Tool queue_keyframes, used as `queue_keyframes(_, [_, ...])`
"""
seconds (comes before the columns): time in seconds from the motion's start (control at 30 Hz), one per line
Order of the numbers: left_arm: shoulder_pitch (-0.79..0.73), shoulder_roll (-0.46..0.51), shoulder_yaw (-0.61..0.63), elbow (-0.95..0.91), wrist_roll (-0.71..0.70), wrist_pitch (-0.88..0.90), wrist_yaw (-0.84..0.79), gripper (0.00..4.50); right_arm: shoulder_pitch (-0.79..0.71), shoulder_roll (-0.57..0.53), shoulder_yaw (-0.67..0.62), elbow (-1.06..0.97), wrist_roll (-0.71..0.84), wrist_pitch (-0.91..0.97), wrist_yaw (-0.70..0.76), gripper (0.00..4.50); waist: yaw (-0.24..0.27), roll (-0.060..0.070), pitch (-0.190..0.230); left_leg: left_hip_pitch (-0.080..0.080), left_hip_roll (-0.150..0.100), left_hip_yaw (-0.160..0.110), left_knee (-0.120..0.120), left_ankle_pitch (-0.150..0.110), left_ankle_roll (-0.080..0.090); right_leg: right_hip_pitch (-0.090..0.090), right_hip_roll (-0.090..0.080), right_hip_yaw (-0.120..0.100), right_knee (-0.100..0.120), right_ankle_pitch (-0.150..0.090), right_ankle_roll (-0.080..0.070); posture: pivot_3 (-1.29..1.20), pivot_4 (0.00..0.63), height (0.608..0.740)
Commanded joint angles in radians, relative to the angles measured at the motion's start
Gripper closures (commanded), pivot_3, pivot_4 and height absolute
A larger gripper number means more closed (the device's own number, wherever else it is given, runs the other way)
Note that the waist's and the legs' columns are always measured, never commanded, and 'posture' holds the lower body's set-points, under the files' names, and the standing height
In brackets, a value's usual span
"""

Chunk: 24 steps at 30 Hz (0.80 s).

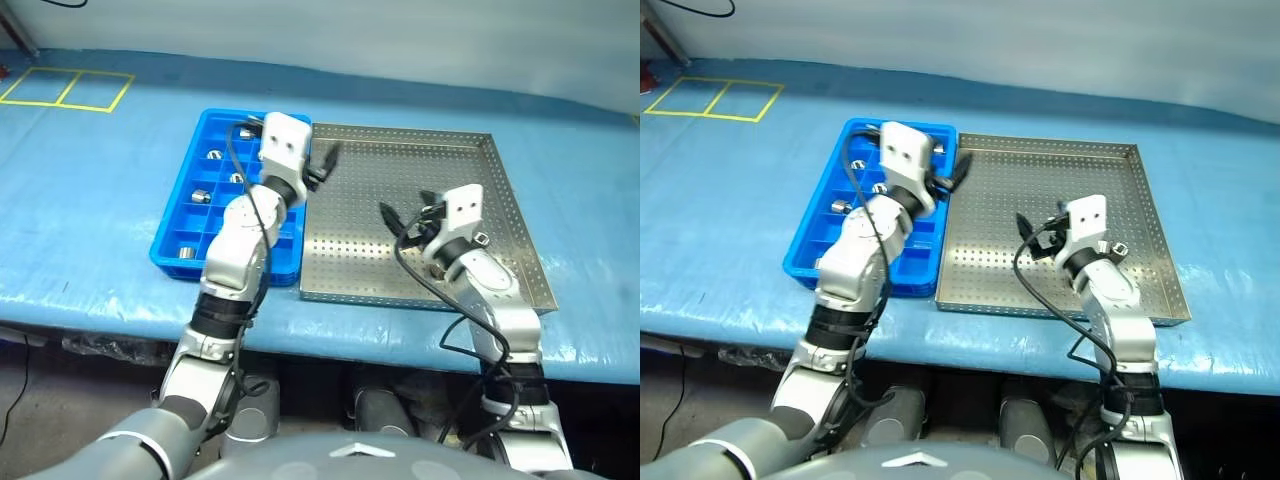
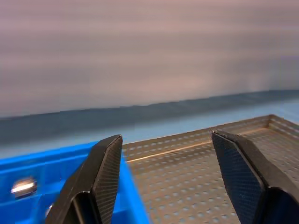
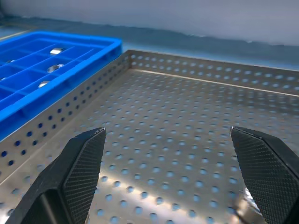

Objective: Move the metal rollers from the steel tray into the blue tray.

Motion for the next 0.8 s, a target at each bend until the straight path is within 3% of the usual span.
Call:
queue_keyframes(0.03, [-0.046,-0.01,-0.066,0.112,0.026,-0.087,-0.076,1.16,0.034,0.003,-0.058,-0.079,0.019,-0.03,-0.039,0.0,-0.03,0.0,0.0,0.0,0.0,0.0,0.0,0.0,0.0,0.0,0.0,0.0,0.0,0.0,0.0,0.0,0.15,0.74])
queue_keyframes(0.47, [-0.164,-0.119,-0.049,0.511,0.052,-0.213,-0.074,1.16,0.239,0.023,-0.124,-0.247,0.01,-0.035,-0.131,0.0,-0.18,0.002,-0.001,0.002,0.0,0.004,0.0,0.0,0.001,0.0,0.001,0.006,0.002,0.001,0.003,-0.22,0.15,0.74])
queue_keyframes(0.8, [-0.281,-0.16,-0.003,0.753,0.077,-0.32,-0.009,1.16,0.287,0.019,-0.131,-0.278,0.005,-0.043,-0.16,0.0,-0.27,0.002,-0.001,0.003,-0.001,0.008,0.001,0.0,0.002,-0.001,0.002,0.013,0.002,0.003,0.006,-0.26,0.15,0.74])
